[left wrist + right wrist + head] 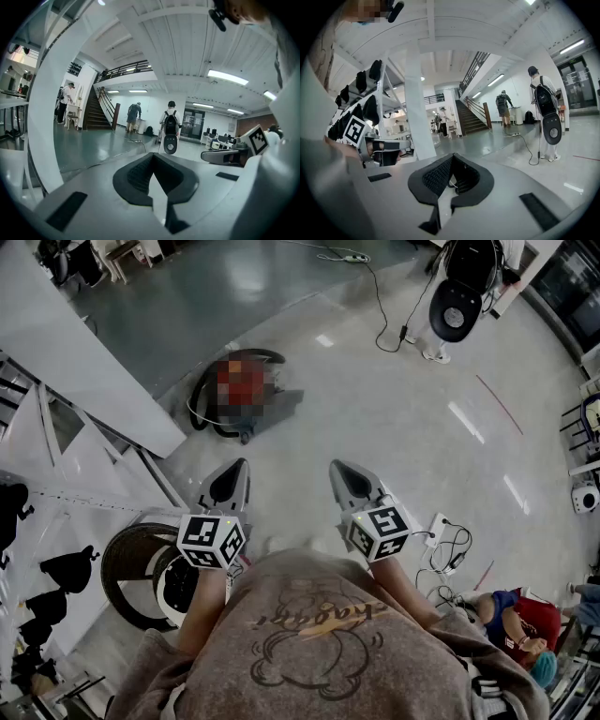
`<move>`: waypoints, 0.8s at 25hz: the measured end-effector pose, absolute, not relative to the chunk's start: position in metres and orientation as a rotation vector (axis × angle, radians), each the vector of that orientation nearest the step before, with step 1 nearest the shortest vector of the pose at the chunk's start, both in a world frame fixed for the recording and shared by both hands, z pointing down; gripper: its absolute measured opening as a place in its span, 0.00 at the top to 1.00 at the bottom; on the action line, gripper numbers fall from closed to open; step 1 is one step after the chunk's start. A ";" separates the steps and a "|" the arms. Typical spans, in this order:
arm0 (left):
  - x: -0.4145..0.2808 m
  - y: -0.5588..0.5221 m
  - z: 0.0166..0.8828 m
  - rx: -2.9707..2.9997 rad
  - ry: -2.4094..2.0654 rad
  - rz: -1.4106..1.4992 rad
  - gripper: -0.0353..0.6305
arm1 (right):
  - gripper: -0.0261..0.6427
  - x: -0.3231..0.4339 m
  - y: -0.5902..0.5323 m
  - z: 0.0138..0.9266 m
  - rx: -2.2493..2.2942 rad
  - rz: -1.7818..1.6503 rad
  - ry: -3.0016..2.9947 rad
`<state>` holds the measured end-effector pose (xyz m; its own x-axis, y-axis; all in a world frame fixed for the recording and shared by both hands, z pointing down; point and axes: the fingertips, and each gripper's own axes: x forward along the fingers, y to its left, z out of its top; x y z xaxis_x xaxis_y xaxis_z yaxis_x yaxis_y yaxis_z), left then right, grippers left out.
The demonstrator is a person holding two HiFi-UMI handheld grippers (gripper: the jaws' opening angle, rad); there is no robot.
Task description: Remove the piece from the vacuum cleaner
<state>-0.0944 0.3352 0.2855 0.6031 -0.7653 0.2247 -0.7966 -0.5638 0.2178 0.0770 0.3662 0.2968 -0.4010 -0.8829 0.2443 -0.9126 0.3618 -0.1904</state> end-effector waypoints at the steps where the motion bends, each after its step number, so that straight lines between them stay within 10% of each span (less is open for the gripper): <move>1: -0.093 0.335 0.285 2.538 -1.273 0.153 0.94 | 0.96 0.079 0.366 0.298 1.658 0.455 -2.504; 20: -0.060 0.341 0.298 2.460 -1.383 0.126 0.94 | 0.96 0.125 0.357 0.315 1.610 0.556 -2.574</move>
<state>-0.0603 0.3414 0.2984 0.5286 -0.8177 0.2281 -0.8454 -0.4827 0.2288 0.1250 0.3573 0.3153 -0.4550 -0.8593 0.2334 -0.8791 0.3917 -0.2716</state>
